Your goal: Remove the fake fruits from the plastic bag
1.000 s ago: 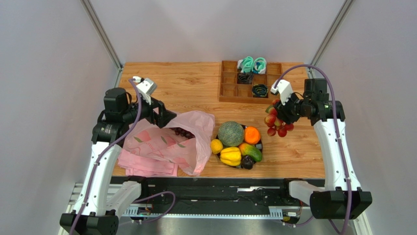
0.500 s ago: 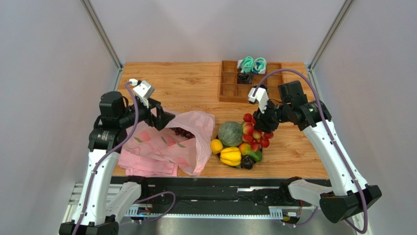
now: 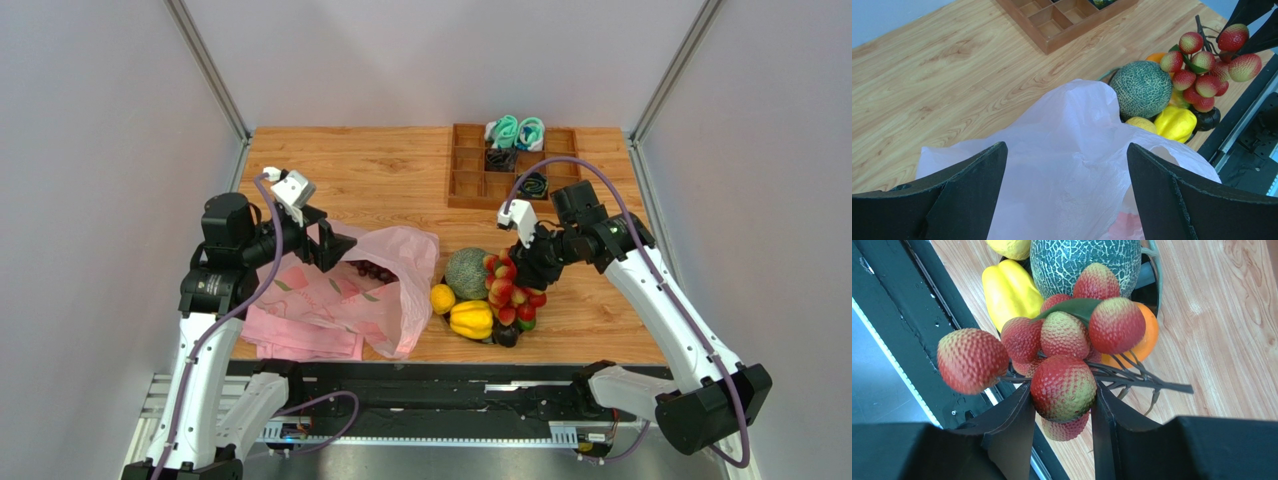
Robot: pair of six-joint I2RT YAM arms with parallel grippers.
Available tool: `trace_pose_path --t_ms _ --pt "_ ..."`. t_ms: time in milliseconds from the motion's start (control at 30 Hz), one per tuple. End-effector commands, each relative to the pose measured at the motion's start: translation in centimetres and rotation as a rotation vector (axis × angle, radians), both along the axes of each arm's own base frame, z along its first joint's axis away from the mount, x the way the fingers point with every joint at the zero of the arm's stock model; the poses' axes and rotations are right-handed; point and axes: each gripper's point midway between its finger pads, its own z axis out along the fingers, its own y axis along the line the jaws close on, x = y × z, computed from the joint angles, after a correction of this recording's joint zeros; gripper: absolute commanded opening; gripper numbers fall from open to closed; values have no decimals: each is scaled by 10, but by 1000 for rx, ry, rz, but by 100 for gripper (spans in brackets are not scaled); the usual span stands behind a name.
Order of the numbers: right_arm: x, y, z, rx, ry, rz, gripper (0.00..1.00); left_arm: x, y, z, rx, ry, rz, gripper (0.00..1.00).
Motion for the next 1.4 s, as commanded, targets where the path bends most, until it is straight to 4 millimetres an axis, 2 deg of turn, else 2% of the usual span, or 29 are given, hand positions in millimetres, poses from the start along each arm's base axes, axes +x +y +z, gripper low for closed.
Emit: trace_pose_path --t_ms 0,167,267,300,600,900,933,967,1033,1067,1167,1333,1367 --pt "12 8 4 32 -45 -20 24 0 2 1 12 -28 1 98" --pt "16 8 -4 23 -41 -34 25 -1 3 -2 11 -22 3 98" --pt "20 6 -7 9 -47 -54 37 -1 3 -3 9 -20 5 98" --pt "23 6 -7 7 -58 -56 44 -1 3 -3 8 -17 7 98" --pt "28 4 -9 -4 -64 -90 72 -1 4 -5 8 -15 9 98" --pt "32 4 -5 1 -83 -104 77 3 3 -7 1 -10 6 98" --pt "33 4 -4 -1 -87 -107 83 3 3 -7 2 -11 5 98" --pt "37 -1 -4 -23 -104 -126 100 4 3 -6 2 -11 6 98" --pt "44 -11 -8 -69 -136 -170 100 4 3 -6 3 -12 6 98" --pt "52 -23 -10 -122 -170 -217 100 4 3 -7 5 -11 5 98" --pt "58 -43 -25 -176 -144 -300 100 4 3 -7 4 -10 2 98" --pt "70 -97 -55 -229 -21 -505 100 5 2 -8 2 -3 1 98" --pt "72 -114 -61 -266 -4 -549 99 4 2 -8 3 -4 -1 98"
